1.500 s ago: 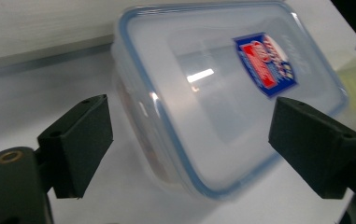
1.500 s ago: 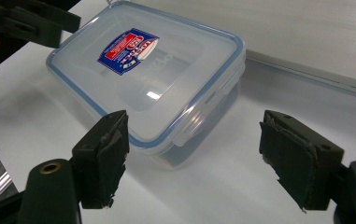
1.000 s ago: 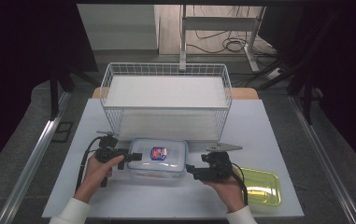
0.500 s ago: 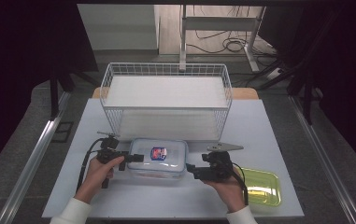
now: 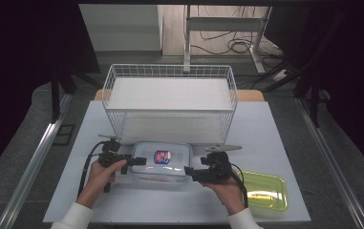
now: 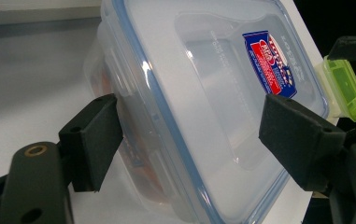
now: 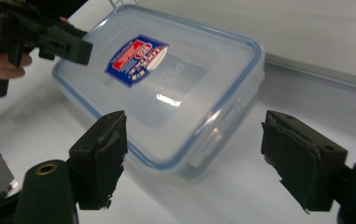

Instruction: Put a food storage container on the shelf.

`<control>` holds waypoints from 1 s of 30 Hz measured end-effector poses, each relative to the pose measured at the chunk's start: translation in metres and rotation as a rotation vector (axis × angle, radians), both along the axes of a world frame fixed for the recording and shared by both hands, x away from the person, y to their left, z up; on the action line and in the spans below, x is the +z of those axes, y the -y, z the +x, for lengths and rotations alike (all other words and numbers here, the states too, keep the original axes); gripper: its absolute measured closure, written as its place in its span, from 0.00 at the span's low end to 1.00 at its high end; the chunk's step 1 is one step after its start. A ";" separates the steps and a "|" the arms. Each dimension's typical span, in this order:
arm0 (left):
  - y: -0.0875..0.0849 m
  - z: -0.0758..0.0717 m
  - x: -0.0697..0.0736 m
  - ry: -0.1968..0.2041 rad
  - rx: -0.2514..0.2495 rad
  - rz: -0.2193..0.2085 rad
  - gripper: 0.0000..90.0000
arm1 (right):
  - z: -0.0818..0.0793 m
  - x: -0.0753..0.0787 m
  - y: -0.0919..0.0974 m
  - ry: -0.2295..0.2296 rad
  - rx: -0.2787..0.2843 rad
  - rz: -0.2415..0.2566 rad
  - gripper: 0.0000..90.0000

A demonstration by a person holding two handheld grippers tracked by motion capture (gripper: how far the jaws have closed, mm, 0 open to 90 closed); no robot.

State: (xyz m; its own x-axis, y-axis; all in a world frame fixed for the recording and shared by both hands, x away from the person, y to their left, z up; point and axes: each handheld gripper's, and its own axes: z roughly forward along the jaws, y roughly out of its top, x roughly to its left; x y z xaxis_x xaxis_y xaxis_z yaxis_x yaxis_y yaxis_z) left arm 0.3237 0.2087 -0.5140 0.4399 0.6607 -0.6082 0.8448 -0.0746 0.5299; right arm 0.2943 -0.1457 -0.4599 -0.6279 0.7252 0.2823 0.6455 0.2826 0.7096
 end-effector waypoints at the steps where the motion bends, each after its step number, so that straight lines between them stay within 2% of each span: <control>1: 0.000 0.000 0.000 0.003 -0.002 0.002 0.24 | 0.002 0.000 -0.002 -0.013 -0.005 0.011 0.23; 3: 0.000 -0.001 0.001 0.008 -0.008 0.007 0.24 | 0.007 -0.002 -0.007 -0.042 -0.006 0.033 0.21; 5: 0.000 -0.001 0.001 0.011 -0.010 0.008 0.24 | 0.016 -0.004 -0.015 -0.075 -0.014 0.032 0.18; 8: 0.000 -0.002 0.002 0.017 -0.012 0.013 0.24 | 0.022 -0.007 -0.019 -0.103 -0.026 0.051 0.18; 9: 0.000 -0.002 0.002 0.020 -0.015 0.015 0.24 | 0.028 -0.011 -0.022 -0.135 -0.033 0.069 0.18; 14: -0.002 -0.001 0.000 0.009 -0.017 0.002 0.24 | 0.031 -0.015 -0.025 -0.151 -0.046 0.074 0.16; 15: -0.001 -0.002 0.001 0.014 -0.017 0.009 0.24 | 0.031 -0.015 -0.023 -0.162 -0.056 0.095 0.16; 19: -0.001 -0.003 0.001 0.017 -0.018 0.011 0.24 | 0.031 -0.016 -0.017 -0.148 -0.089 0.078 0.15; 21: -0.001 -0.003 0.001 0.019 -0.018 0.010 0.24 | 0.032 -0.018 -0.014 -0.167 -0.100 0.099 0.15; 27: 0.000 -0.006 0.004 0.037 -0.022 0.029 0.24 | 0.037 -0.026 -0.020 -0.202 -0.089 0.078 0.15; 28: 0.001 -0.007 0.004 0.043 -0.025 0.037 0.24 | 0.040 -0.030 -0.021 -0.221 -0.097 0.073 0.15; 30: 0.002 -0.008 0.005 0.048 -0.018 0.035 0.24 | 0.041 -0.032 -0.021 -0.228 -0.101 0.084 0.15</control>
State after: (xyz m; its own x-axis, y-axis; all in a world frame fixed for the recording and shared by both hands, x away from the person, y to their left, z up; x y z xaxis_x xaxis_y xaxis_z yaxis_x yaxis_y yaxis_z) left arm 0.3159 0.2072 -0.5093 0.4802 0.6726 -0.5631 0.8168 -0.1087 0.5667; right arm 0.3349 -0.1248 -0.4924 -0.4663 0.7493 0.4702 0.8137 0.1547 0.5604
